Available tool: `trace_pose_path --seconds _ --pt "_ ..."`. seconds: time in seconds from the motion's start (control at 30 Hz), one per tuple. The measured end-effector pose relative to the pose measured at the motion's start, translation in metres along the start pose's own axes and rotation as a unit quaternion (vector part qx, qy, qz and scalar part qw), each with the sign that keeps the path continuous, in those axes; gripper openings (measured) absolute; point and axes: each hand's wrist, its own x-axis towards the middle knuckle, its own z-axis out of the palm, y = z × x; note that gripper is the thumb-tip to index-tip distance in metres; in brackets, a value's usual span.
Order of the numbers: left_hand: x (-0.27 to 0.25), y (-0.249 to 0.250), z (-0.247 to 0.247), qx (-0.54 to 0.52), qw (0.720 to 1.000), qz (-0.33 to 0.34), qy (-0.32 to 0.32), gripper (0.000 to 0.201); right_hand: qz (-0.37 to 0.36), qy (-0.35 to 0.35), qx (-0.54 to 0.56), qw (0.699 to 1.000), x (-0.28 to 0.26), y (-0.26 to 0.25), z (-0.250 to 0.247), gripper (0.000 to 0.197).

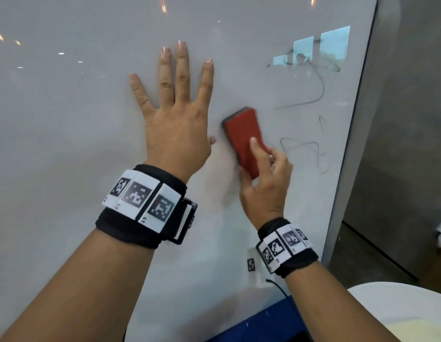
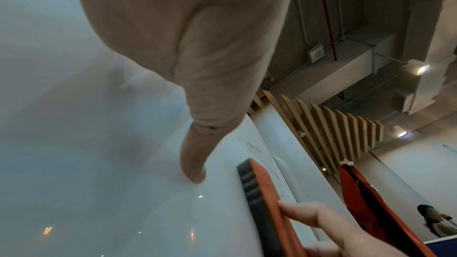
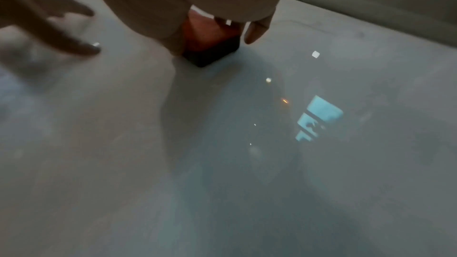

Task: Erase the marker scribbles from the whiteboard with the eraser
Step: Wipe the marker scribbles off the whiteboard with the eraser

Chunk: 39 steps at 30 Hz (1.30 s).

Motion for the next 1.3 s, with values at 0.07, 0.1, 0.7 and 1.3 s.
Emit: trace_pose_path --seconds 0.07,0.1,0.7,1.3 --pt "0.0 0.001 -0.001 -0.003 1.0 0.001 0.001 0.116 0.086 0.045 0.018 0.995 0.006 0.004 0.003 0.061" --pt "0.0 0.003 -0.001 -0.003 1.0 0.001 0.001 0.116 0.108 0.055 0.027 0.992 0.006 0.001 0.004 0.062" --pt "0.003 0.019 0.01 0.038 0.998 0.048 -0.004 0.12 0.049 0.015 0.012 0.999 0.016 0.0 -0.005 0.061" --pt "0.003 0.023 0.011 0.042 0.998 0.043 0.008 0.115 -0.002 0.023 0.009 1.0 0.063 -0.016 -0.013 0.061"
